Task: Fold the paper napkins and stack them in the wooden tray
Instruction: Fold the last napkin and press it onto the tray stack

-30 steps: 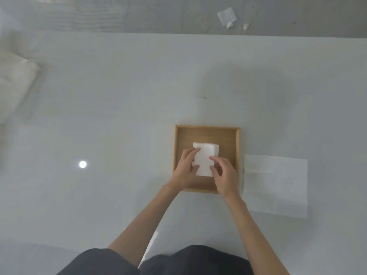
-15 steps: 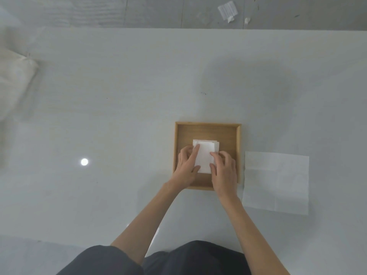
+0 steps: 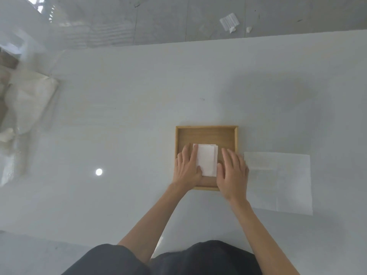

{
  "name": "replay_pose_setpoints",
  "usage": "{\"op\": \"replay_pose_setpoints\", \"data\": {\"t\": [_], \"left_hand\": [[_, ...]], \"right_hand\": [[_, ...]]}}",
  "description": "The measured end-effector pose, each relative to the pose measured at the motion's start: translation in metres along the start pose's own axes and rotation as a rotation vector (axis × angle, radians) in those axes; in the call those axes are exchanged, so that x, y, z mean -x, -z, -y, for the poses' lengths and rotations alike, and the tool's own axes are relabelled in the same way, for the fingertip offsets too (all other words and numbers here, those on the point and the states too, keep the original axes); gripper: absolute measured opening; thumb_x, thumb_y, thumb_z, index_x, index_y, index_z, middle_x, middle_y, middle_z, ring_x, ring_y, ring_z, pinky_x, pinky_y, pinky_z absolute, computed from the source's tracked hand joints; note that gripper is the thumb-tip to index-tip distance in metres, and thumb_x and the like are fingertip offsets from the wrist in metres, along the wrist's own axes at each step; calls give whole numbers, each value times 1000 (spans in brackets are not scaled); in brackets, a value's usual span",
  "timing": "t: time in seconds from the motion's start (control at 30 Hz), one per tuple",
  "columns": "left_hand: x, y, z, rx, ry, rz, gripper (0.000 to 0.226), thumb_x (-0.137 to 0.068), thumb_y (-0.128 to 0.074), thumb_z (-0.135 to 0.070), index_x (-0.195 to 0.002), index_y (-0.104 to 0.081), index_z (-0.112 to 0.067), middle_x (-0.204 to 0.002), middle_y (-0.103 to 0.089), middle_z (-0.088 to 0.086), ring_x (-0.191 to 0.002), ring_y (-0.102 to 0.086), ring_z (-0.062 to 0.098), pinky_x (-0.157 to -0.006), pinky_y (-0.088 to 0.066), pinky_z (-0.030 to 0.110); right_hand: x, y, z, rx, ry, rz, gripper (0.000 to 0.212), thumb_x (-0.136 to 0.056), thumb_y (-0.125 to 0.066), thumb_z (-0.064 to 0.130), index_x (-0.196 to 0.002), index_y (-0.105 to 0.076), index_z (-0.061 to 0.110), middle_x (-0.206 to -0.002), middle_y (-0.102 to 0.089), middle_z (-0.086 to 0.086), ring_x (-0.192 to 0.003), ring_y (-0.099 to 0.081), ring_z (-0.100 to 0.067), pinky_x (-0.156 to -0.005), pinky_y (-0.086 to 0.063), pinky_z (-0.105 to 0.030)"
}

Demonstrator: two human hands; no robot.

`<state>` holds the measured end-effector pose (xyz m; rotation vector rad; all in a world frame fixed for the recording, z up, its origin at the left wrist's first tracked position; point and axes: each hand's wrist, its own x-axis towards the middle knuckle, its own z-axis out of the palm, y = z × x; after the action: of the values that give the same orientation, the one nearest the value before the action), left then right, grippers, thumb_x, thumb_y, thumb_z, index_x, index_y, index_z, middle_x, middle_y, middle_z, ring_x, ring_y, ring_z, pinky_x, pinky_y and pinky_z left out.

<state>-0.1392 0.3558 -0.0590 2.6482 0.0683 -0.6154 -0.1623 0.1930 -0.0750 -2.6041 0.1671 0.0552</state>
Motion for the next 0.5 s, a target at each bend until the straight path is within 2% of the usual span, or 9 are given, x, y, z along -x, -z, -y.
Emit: {"op": "replay_pose_setpoints", "data": {"t": [0.07, 0.13, 0.23, 0.27, 0.33, 0.43, 0.5], "left_hand": [[6, -1, -22, -19, -41, -85, 72, -88, -52, -21, -154, -24, -20, -156, -30, 8, -126, -39, 33, -107, -34, 41], [6, -7, -47, -56, -125, -153, 61, -88, -51, -16, -148, -38, -19, -144, -45, 7, -119, -45, 31, -105, -37, 42], [-6, -32, -102, -82, -339, -205, 45, -83, -43, -14, -125, -60, -15, -117, -62, 4, -102, -53, 32, -96, -38, 38], [-13, -42, -119, -98, -398, -186, 38, -86, -47, -12, -120, -62, -14, -113, -63, 3, -102, -55, 33, -94, -37, 37], [-32, -63, -155, -119, -458, -106, 32, -92, -55, -11, -124, -62, -14, -119, -63, 4, -111, -55, 34, -98, -36, 38], [-56, -86, -197, -125, -400, 86, 45, -99, -55, -27, -142, -46, -16, -142, -50, 5, -133, -41, 31, -111, -27, 39], [-65, -98, -216, -213, -327, 128, 55, -96, -61, -36, -145, -40, -20, -143, -44, 6, -133, -37, 30, -113, -22, 39]], "right_hand": [[5, 26, -33, -35, -199, -210, 37, -94, -57, 15, -130, -62, 12, -128, -65, -9, -125, -52, -34, -98, -41, -44], [13, 46, -74, -31, -453, -339, 33, -90, -63, 9, -122, -65, 9, -120, -66, -15, -117, -54, -39, -91, -42, -45], [29, 78, -139, -41, -737, -337, 32, -87, -69, 12, -118, -64, 4, -118, -64, -24, -116, -53, -45, -88, -42, -49], [32, 85, -155, -48, -782, -302, 34, -86, -71, 13, -117, -63, 3, -116, -64, -26, -115, -53, -46, -87, -43, -50], [38, 92, -181, -52, -824, -215, 37, -84, -76, 18, -114, -63, 1, -111, -66, -27, -110, -55, -47, -85, -45, -50], [42, 92, -198, -52, -791, -124, 32, -80, -80, 18, -105, -65, 4, -99, -69, -22, -100, -59, -45, -82, -47, -47], [38, 96, -202, -108, -795, -94, 22, -82, -75, 15, -101, -66, 7, -94, -71, -16, -98, -60, -41, -82, -47, -45]]}}
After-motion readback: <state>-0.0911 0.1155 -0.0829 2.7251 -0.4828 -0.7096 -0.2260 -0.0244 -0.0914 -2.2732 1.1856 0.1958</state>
